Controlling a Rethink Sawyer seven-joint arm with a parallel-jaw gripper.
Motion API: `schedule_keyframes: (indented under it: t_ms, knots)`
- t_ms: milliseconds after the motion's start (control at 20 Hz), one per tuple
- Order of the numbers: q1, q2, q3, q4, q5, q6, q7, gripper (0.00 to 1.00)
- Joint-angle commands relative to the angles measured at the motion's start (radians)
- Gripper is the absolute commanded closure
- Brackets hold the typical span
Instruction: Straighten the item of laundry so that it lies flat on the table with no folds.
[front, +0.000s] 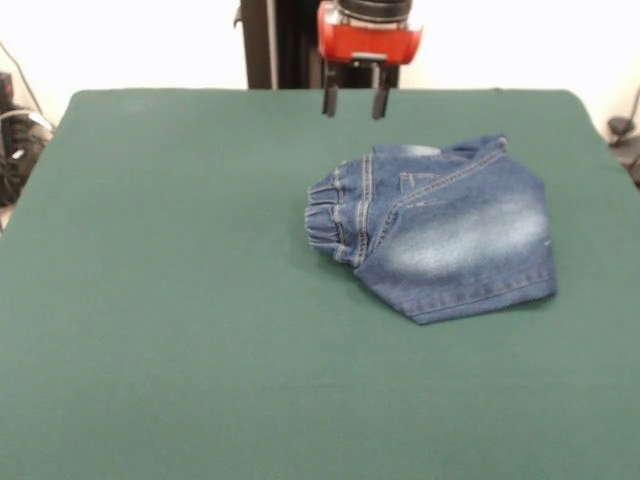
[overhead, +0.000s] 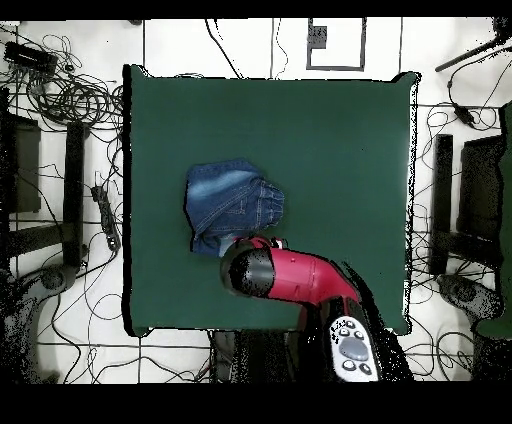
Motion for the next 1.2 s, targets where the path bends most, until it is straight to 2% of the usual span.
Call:
schedule_keyframes:
  t_ms: [50,750,1200]
  knots:
    - [-0.038,0.02,0.215,-0.077,-0.099,0.157,-0.135,0.0]
    - [-0.088,0.023,0.328,-0.143,-0.234,0.301,-0.167,0.0]
    - [-0.127,0.006,0.397,-0.141,-0.314,0.307,-0.181,0.0]
